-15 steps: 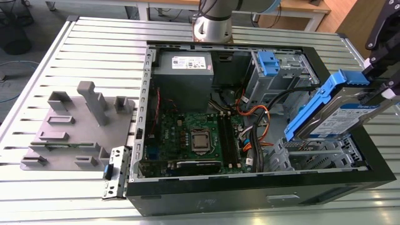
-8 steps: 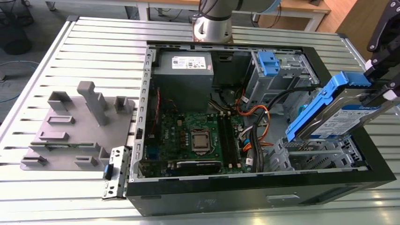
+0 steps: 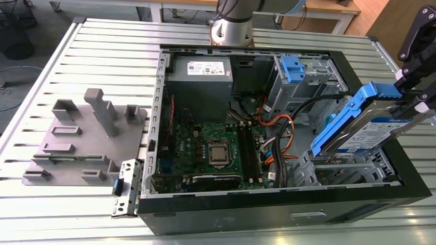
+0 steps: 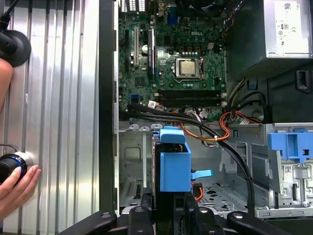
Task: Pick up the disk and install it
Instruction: 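Insert the disk into the insertion slot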
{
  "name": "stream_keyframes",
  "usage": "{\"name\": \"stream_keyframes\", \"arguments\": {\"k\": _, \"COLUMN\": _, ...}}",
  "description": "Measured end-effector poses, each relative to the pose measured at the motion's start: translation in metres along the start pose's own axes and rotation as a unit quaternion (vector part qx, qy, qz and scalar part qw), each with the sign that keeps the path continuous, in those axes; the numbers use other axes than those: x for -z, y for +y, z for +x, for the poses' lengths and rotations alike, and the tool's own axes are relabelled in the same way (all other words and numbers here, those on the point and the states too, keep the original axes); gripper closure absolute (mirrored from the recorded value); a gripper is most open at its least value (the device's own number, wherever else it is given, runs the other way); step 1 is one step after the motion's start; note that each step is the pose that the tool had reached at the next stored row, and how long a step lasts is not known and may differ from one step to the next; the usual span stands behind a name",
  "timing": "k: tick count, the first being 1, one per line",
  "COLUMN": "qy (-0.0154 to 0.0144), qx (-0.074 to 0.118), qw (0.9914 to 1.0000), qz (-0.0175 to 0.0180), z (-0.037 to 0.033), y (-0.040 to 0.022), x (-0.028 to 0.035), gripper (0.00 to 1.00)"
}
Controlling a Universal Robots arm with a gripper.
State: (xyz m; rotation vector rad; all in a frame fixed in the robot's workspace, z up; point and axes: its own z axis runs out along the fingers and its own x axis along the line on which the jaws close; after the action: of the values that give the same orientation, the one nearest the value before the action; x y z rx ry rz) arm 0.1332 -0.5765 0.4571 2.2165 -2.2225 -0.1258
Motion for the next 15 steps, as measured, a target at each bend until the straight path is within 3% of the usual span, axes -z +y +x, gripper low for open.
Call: {"name": "stream_keyframes", "arguments": {"k": 15, "qy": 0.0, "qx": 0.001, "qw": 1.0, "qz": 0.0007, "z": 0.0011, "y": -0.0004, "x": -0.0033, "gripper": 0.65}}
